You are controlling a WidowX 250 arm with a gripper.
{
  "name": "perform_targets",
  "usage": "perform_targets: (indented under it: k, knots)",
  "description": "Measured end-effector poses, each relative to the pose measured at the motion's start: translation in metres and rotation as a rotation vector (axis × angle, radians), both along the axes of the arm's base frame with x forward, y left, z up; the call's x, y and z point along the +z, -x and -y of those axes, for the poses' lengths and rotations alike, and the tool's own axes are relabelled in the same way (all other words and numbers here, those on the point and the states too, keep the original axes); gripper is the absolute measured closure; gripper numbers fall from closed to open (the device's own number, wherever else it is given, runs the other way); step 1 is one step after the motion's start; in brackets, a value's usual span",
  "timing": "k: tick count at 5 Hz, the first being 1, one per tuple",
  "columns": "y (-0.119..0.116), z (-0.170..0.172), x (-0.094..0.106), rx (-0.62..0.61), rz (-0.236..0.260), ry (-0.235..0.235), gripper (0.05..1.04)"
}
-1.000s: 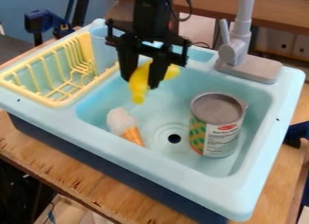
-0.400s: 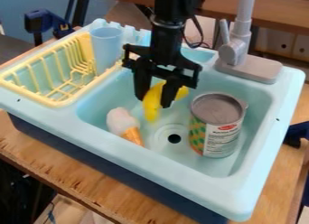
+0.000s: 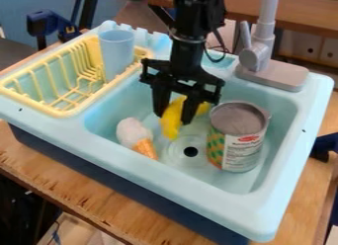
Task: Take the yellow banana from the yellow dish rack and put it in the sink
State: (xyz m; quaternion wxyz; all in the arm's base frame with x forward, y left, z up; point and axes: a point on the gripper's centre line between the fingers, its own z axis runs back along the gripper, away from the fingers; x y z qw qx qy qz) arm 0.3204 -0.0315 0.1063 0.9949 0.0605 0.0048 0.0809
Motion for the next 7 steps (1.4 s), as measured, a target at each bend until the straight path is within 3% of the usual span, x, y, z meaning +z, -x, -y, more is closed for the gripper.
perform_targets:
  k: [1,2,3,4,5,6,7]
  knots:
    - [-0.002,0.001,-0.001,0.010,0.005,-0.019,0.536]
    - [-0.001,0.001,-0.001,0.021,-0.004,-0.020,0.459]
    - [0.001,0.001,0.000,0.057,-0.012,-0.021,0.160]
    - [0.004,0.001,0.003,0.067,-0.010,-0.019,0.070]
    - [0.011,0.001,0.025,0.054,0.040,0.007,0.075]
    - [0.024,-0.003,0.049,0.036,0.077,0.000,0.075]
    - [0.049,-0.013,0.067,0.008,0.086,-0.034,0.075]
